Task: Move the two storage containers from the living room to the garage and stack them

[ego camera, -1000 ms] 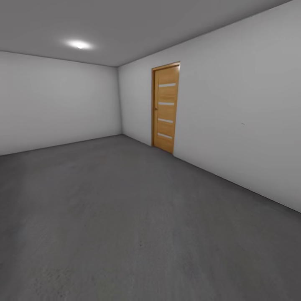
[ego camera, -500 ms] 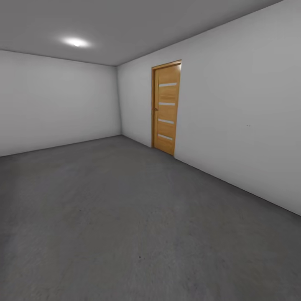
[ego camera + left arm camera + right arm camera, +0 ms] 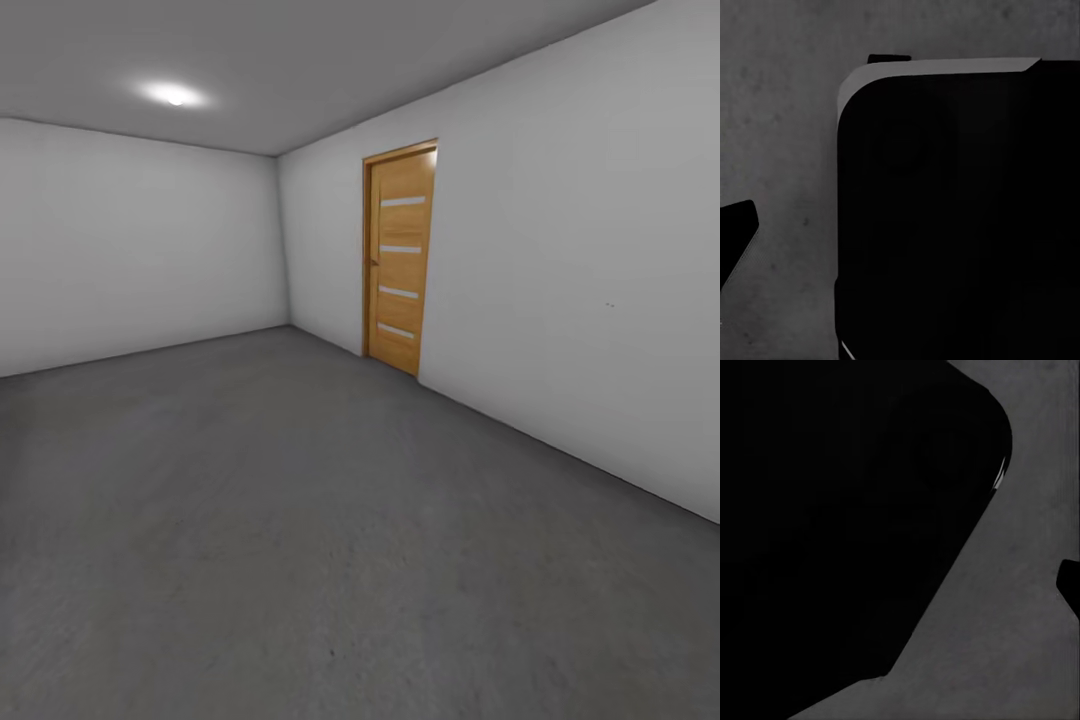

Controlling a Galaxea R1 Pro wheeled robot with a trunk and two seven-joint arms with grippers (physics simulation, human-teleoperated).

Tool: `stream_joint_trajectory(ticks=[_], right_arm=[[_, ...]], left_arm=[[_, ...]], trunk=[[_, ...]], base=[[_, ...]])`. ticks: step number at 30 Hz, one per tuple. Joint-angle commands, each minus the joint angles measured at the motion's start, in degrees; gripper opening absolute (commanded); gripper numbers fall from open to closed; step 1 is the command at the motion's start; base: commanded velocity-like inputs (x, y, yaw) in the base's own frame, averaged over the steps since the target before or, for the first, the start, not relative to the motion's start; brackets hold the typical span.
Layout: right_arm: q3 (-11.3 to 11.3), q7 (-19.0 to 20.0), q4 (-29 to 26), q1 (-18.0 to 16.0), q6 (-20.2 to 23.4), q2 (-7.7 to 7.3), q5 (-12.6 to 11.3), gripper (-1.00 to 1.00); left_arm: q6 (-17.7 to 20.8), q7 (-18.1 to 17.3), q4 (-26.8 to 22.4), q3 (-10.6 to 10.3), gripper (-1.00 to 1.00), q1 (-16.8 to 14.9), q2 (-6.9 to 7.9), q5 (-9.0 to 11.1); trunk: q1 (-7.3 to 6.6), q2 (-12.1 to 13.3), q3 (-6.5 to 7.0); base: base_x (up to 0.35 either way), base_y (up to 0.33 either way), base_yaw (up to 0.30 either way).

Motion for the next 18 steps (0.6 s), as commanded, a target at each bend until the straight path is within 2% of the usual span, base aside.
stream_joint_trajectory(ticks=[1, 18], right_arm=[[0.2, 0.0, 0.0, 0.0, -0.1, 0.01, -0.5, 1.0], [0.2, -0.1, 0.0, 0.0, -0.1, 0.0, -0.2, 1.0]], left_arm=[[-0.1, -0.1, 0.0, 0.0, 1.0, 0.0, -0.03, 0.1], [0.0, -0.1, 0.0, 0.1, 1.0, 0.0, 0.05, 0.1]], trunk=[[0.03, 0.0, -0.04], [0.03, 0.0, -0.04]], base=[[0.322, 0.0, 0.0], [0.322, 0.0, 0.0]])
